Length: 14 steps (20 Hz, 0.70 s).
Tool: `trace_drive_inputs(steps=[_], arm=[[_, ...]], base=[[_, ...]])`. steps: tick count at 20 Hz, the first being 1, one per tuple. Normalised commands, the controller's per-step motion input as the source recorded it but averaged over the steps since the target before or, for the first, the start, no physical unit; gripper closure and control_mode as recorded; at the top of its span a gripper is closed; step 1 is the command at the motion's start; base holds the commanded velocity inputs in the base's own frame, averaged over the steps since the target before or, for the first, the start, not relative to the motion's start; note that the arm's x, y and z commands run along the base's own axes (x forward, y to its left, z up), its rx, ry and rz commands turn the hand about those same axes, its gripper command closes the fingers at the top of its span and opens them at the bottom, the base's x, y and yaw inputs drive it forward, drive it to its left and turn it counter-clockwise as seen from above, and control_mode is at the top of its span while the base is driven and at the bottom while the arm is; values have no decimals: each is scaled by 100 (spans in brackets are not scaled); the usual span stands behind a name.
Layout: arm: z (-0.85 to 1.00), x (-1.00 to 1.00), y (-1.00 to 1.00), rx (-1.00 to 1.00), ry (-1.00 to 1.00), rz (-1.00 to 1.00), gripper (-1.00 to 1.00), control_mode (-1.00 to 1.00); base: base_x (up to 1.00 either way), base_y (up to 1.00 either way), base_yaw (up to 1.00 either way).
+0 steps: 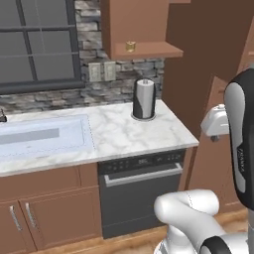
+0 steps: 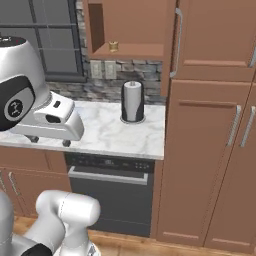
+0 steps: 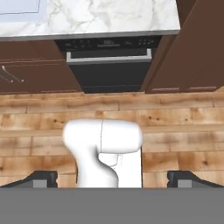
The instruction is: Get the candle and the beer from the cabinet and move them to the dining counter.
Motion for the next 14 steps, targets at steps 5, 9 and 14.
trace_drive_inputs(steps=[5,9,14], arm=[[0,0,0,0,0,0,-100,100],[0,0,0,0,0,0,-100,100],[0,0,0,0,0,0,-100,100]], base=[[57,0,0],[64,0,3],[63,0,5]])
